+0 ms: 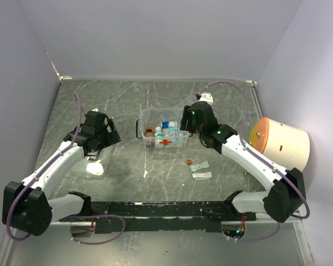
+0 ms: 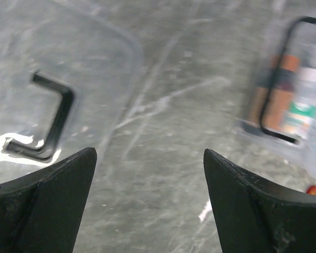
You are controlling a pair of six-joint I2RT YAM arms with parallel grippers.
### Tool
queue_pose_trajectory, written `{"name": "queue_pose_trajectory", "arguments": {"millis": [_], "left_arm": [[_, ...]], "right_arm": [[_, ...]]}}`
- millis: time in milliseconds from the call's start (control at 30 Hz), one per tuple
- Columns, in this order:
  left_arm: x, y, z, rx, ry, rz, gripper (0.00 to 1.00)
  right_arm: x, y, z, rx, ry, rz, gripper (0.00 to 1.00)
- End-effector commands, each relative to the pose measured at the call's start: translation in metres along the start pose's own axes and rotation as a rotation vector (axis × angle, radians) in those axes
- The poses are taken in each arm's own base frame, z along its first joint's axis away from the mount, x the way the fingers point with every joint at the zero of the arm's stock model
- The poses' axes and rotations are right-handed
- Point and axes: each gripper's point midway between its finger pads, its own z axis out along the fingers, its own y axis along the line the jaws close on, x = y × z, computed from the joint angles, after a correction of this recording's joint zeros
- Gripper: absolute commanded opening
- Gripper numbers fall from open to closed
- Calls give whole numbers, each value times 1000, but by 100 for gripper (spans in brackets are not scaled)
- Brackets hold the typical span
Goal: Organize the medicine kit
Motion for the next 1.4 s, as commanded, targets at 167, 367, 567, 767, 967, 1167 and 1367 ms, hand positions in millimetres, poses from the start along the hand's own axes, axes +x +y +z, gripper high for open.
{"name": "queue_pose_trajectory", "arguments": {"millis": [167, 367, 567, 767, 967, 1167, 1367], "left_arm": [[0, 62, 10, -147, 48, -227, 94], [-7, 30, 9, 19, 62, -230, 89], [-14, 20, 9, 60, 67, -208, 87], [-19, 16, 7, 71, 72, -174, 86], [-27, 18, 4, 57, 45, -154, 86], [-33, 17, 3, 58, 31, -138, 86], [-40, 19, -2, 40, 9, -114, 86]], "right_arm": [[6, -4, -18, -58, -41, 26, 59], [8, -26, -11, 23, -38, 9, 61], [21, -7, 20, -79, 52, 43, 65], [36, 20, 49, -186, 136, 28, 55], [37, 56, 58, -282, 142, 45, 47], [40, 81, 72, -297, 152, 48, 44], [27, 102, 73, -322, 126, 70, 46]]}}
